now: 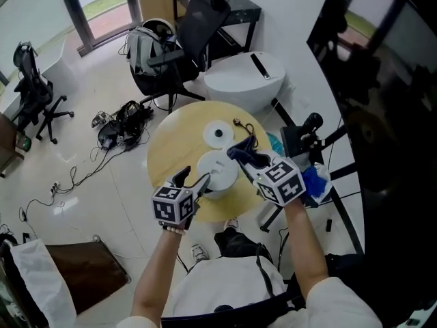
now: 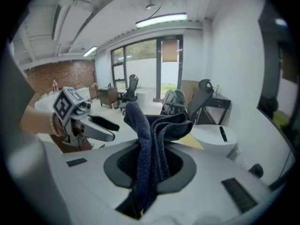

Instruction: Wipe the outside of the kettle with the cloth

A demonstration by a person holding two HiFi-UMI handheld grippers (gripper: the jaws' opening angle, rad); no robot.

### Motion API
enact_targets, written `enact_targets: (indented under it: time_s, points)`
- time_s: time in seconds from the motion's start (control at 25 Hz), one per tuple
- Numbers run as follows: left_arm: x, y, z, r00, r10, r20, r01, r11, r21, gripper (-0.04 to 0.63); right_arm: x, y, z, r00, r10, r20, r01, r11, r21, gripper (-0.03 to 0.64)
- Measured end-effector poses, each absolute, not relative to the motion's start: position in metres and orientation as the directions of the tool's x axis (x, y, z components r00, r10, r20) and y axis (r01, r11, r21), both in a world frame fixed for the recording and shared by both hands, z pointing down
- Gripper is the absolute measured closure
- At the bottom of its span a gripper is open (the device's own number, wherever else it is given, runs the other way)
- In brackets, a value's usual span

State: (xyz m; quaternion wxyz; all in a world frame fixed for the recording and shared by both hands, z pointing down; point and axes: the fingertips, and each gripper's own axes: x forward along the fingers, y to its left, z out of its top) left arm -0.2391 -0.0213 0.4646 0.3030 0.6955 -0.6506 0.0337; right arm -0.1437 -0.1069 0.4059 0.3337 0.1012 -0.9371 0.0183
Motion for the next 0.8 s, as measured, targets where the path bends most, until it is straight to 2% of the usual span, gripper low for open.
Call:
enact_targets:
  time_s: [0.2, 0.36, 0.6, 0.8]
  points:
    - [-0.236, -0.042, 0.473, 0.193, -0.845, 0.498, -0.937, -0.007, 0.350, 0.304, -0.100, -0.105, 0.415, -0.813, -0.231, 0.535, -0.363, 0.919, -0.155, 0.548]
    - [-0.239, -0.043, 0.470, 0.208, -0.831, 0.516, -0.939, -0.021, 0.345, 0.305, -0.083, -0.103, 0.435, -0.838, -0.223, 0.497, -0.411, 0.859, -0.307, 0.548]
    - [-0.240, -0.043, 0.468, 0.199, -0.808, 0.555, -0.949, -0.018, 0.315, 0.305, -0.100, -0.112, 0.463, -0.907, -0.094, 0.410, -0.325, 0.775, -0.542, 0.548]
    - [-0.234, -0.047, 0.468, 0.216, -0.780, 0.587, -0.957, -0.050, 0.285, 0.310, -0.119, -0.118, 0.485, -0.927, 0.065, 0.370, -0.192, 0.764, -0.616, 0.549]
